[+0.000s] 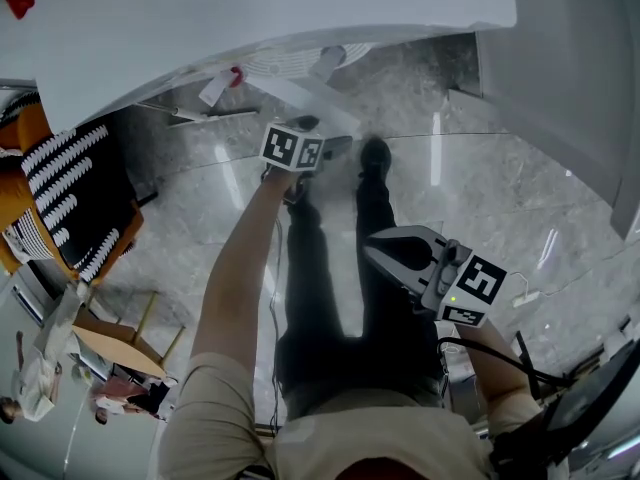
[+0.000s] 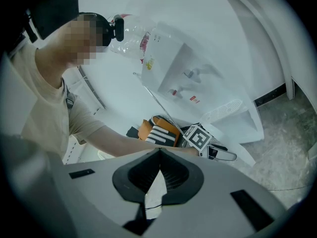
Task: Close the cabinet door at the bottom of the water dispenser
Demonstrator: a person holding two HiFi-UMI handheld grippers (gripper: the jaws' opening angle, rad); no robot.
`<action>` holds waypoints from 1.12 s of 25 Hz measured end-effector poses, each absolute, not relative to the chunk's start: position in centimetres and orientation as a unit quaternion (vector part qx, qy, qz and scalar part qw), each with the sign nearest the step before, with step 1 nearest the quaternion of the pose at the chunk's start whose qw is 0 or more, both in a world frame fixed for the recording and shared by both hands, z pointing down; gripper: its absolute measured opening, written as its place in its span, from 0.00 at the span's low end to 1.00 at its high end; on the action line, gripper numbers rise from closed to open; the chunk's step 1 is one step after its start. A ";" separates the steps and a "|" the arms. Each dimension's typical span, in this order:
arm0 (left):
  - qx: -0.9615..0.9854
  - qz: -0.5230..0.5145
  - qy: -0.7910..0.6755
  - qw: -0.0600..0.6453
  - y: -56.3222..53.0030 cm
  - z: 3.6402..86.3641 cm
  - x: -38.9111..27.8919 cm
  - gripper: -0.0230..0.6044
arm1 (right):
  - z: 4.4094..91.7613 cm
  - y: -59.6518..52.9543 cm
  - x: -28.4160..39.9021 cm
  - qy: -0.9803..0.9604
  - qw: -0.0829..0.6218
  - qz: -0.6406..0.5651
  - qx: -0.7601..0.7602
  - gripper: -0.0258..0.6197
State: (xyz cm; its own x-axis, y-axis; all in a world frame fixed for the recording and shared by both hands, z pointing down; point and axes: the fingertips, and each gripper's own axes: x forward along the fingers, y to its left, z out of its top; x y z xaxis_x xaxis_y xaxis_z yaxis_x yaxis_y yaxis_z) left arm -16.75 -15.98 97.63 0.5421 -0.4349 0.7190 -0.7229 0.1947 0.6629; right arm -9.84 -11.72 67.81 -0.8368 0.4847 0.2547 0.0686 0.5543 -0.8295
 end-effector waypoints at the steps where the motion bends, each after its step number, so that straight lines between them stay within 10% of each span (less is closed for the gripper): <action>1: 0.624 0.116 -0.465 0.617 -16.2 97.6 -16.8 0.61 | 67.9 -11.9 -9.8 -0.850 0.235 0.443 -0.162 0.06; 28: 0.617 0.098 -0.508 0.593 -22.9 97.7 -17.7 0.61 | 68.6 -14.7 -8.2 -0.850 0.226 0.455 -0.139 0.06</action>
